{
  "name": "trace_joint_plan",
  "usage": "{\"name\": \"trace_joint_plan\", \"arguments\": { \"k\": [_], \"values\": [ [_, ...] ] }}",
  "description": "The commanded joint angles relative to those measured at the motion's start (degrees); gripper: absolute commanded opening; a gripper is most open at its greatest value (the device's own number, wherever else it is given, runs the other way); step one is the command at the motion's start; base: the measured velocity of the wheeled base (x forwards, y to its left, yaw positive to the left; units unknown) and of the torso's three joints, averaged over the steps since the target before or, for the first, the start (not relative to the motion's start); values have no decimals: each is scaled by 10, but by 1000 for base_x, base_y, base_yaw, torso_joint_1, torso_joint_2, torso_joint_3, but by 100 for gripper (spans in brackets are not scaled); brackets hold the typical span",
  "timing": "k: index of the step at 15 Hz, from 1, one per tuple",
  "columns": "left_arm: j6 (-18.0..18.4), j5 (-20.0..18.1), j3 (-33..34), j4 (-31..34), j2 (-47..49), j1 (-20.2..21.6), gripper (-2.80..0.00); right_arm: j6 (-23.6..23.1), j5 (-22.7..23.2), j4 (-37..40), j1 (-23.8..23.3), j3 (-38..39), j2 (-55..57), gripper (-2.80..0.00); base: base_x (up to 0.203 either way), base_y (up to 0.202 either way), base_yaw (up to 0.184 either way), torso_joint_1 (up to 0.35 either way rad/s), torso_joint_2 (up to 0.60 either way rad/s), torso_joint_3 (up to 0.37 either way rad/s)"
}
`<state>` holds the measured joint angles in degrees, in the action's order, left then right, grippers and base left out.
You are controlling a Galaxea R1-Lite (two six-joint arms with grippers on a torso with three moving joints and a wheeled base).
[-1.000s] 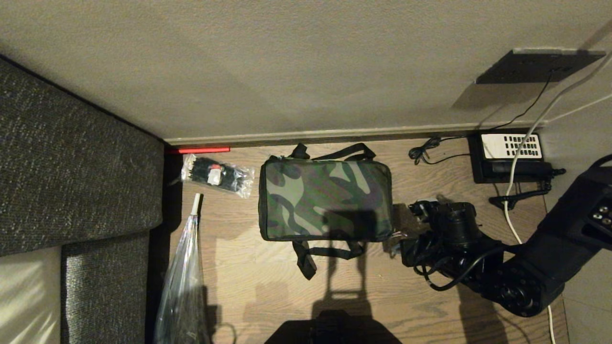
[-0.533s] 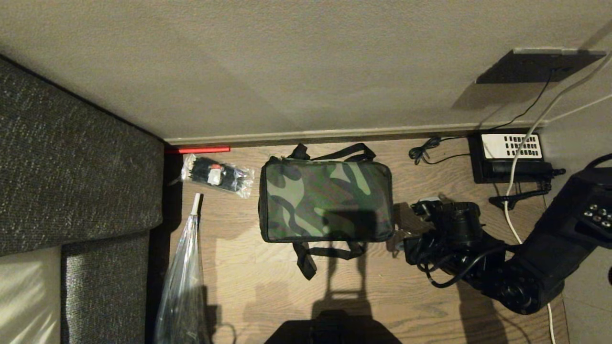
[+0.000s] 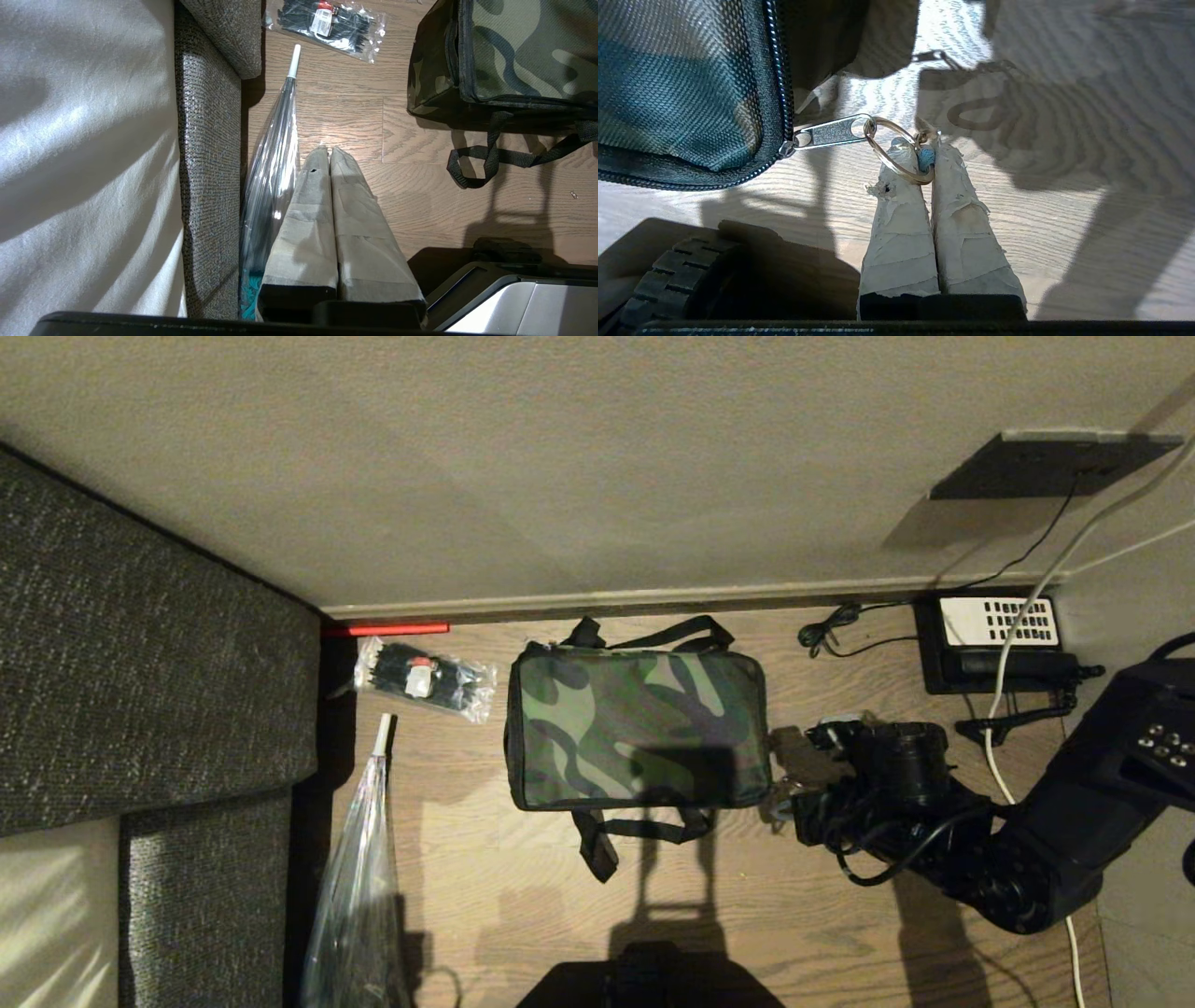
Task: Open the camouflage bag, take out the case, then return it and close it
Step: Open the top of the storage box
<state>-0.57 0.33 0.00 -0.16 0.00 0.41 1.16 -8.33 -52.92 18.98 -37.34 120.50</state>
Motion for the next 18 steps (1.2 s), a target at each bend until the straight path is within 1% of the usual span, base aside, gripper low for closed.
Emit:
{"name": "trace_joint_plan", "arguments": {
  "k": [1, 9, 12, 18],
  "values": [
    [0, 0, 1, 0, 0, 0, -280, 0, 5, -2, -7, -5, 1, -280, 0, 0, 0, 0, 0, 0],
    [0, 0, 1, 0, 0, 0, -280, -1, 8, 10, -8, -63, 7, -280, 0, 0, 0, 0, 0, 0],
    [0, 0, 1, 0, 0, 0, -280, -3, 10, 31, -8, -91, 3, -280, 0, 0, 0, 0, 0, 0],
    [0, 0, 1, 0, 0, 0, -280, 1, 12, 30, 0, -117, -6, -280, 0, 0, 0, 0, 0, 0]
  ]
}}
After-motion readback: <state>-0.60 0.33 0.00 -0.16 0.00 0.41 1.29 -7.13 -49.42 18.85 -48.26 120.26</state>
